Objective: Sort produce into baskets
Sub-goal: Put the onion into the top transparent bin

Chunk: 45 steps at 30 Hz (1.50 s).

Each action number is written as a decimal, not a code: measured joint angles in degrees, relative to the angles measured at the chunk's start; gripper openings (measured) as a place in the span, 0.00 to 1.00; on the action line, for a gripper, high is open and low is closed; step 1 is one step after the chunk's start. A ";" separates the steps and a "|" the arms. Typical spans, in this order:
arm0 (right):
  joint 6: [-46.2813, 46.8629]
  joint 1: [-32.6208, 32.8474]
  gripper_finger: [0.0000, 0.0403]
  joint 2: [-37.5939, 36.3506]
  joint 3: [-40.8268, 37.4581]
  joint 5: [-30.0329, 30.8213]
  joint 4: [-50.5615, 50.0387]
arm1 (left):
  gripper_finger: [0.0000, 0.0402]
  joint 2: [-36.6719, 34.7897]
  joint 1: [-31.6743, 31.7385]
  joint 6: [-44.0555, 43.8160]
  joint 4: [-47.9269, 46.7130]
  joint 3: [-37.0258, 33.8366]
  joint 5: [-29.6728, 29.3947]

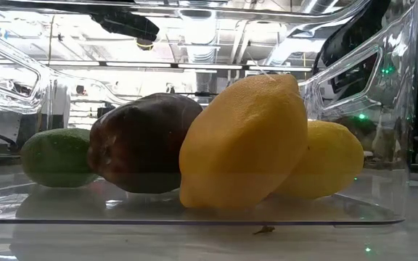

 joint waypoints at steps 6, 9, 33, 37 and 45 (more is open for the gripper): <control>-0.42 -0.06 0.74 -0.34 0.53 1.24 0.00 | 0.76 0.00 0.00 0.00 0.04 0.00 0.02; -1.29 -0.54 0.74 -1.86 2.47 4.79 -0.03 | 0.76 0.00 0.00 0.00 0.13 0.00 0.04; -28.46 -17.83 0.75 -14.91 25.20 20.10 49.60 | 0.76 0.00 0.01 3.88 1.29 0.00 0.07; -30.89 -23.90 0.75 -12.47 25.28 9.56 64.01 | 0.76 -0.88 0.00 8.17 3.74 0.00 0.49; -31.46 -31.09 0.76 -3.92 30.73 2.33 71.24 | 0.76 -9.79 0.39 11.35 10.54 -6.63 2.98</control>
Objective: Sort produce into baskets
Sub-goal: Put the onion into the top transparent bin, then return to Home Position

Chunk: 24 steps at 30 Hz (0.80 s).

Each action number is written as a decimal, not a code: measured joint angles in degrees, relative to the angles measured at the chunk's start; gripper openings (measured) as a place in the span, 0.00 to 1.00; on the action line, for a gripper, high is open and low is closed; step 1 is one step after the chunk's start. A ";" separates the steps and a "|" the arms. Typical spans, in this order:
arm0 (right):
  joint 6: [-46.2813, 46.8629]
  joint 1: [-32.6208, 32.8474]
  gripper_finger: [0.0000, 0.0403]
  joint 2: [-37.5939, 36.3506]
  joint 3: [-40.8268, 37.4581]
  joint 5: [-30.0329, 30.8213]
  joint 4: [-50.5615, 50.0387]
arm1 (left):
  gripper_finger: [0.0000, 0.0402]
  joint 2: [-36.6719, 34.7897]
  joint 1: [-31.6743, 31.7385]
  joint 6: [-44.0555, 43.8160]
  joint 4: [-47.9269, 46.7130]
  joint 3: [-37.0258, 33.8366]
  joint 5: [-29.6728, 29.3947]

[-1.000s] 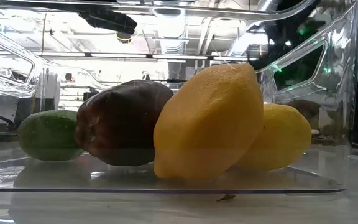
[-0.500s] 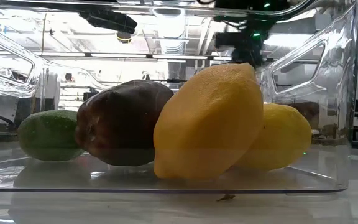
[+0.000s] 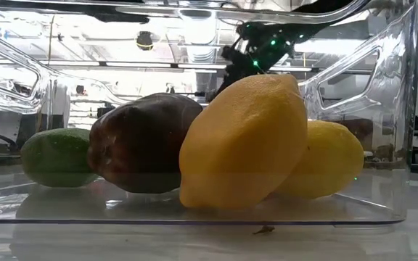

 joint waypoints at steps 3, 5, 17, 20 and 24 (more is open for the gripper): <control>-0.34 -0.55 0.78 3.14 3.00 -1.74 -1.12 | 0.76 -4.45 0.38 -0.01 3.43 -4.49 0.03; -1.14 -0.55 0.81 4.28 4.96 -2.52 -2.40 | 0.76 -7.08 0.38 -0.86 5.93 -6.98 0.23; -1.82 -2.05 0.96 1.92 7.17 -4.42 -9.41 | 0.76 -14.24 0.15 -7.63 6.63 -13.15 0.49; -0.40 -3.04 0.95 -2.77 3.30 -6.26 -8.53 | 0.76 -14.94 -0.67 -8.28 6.36 -14.81 1.44; 1.75 -3.20 0.95 -11.49 -7.70 -5.67 0.73 | 0.76 -17.51 -0.92 -9.26 7.95 -18.14 0.04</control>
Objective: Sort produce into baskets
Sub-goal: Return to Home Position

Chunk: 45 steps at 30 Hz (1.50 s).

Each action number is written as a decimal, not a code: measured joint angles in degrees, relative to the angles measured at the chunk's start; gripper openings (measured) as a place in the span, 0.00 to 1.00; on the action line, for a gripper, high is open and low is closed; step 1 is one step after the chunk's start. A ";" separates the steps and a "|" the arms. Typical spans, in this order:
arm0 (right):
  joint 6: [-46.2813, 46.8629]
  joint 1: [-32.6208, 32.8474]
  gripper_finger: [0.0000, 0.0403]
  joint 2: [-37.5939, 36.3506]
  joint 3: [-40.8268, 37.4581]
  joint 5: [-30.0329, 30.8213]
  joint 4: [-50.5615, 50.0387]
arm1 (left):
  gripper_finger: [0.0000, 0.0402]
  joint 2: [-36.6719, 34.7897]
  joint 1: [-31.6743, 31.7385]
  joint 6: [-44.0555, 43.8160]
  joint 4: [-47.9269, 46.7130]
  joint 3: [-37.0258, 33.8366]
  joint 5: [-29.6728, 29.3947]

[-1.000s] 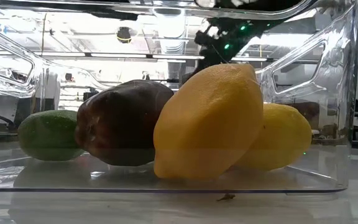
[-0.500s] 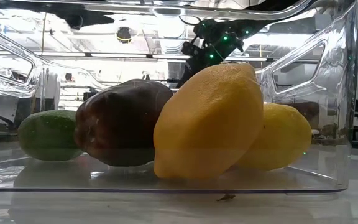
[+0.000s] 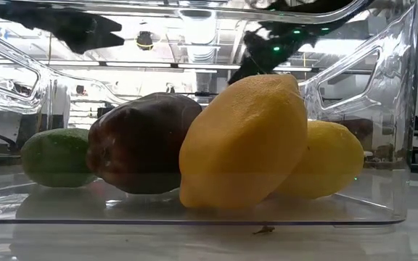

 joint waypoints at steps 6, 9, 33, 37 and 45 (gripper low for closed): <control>4.03 1.09 0.95 -12.77 -15.06 1.51 9.66 | 0.76 -5.67 0.01 -1.55 2.13 -4.31 -0.32; 6.45 2.29 0.95 -17.97 -21.33 1.77 13.68 | 0.76 -7.86 0.00 -2.26 1.75 -6.12 -1.49; 11.51 12.89 0.95 -55.73 -57.22 20.23 35.78 | 0.76 -26.74 -0.03 -5.67 -8.50 -12.43 -7.59; 10.46 12.88 0.95 -61.32 -60.50 20.21 37.06 | 0.76 -27.79 -0.02 -6.17 -8.90 -13.84 -7.63; 12.13 10.99 0.95 -77.23 -63.01 19.50 28.02 | 0.76 -29.64 0.00 -5.60 -8.08 -18.71 -10.97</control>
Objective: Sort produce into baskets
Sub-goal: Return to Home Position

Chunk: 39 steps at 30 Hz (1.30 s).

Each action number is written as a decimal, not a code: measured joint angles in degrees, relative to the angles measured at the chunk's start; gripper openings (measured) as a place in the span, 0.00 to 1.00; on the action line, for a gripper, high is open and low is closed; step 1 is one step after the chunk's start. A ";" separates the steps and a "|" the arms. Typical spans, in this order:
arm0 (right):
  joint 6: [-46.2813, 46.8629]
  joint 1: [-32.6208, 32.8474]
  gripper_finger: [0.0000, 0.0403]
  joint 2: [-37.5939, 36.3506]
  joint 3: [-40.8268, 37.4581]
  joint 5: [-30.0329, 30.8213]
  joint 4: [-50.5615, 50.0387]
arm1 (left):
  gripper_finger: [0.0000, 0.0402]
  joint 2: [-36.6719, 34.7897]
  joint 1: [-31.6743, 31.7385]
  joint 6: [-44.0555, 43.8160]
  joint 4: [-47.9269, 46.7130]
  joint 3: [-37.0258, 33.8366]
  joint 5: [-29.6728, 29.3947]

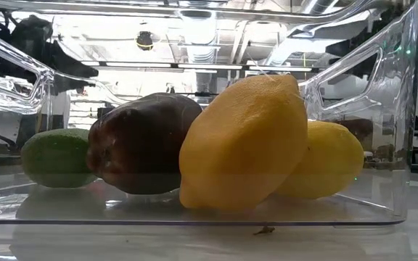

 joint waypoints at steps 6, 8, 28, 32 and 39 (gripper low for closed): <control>4.79 0.03 0.93 -11.47 0.34 0.23 -13.58 | 0.76 -2.36 -0.01 2.45 0.18 -0.02 5.87; 5.46 0.12 0.92 -11.10 0.58 0.30 -15.53 | 0.76 -2.84 0.01 2.53 0.18 -0.02 8.20; 13.62 5.27 0.81 -11.37 0.66 -5.47 -20.17 | 0.76 -3.03 0.01 0.47 5.86 -2.25 33.71; 17.82 5.25 0.81 -11.31 0.66 -5.44 -22.64 | 0.76 -2.64 0.01 1.12 6.30 -2.27 29.77; 17.71 5.25 0.81 -11.30 0.66 -5.43 -27.74 | 0.76 -2.67 0.01 14.49 6.84 -2.31 27.34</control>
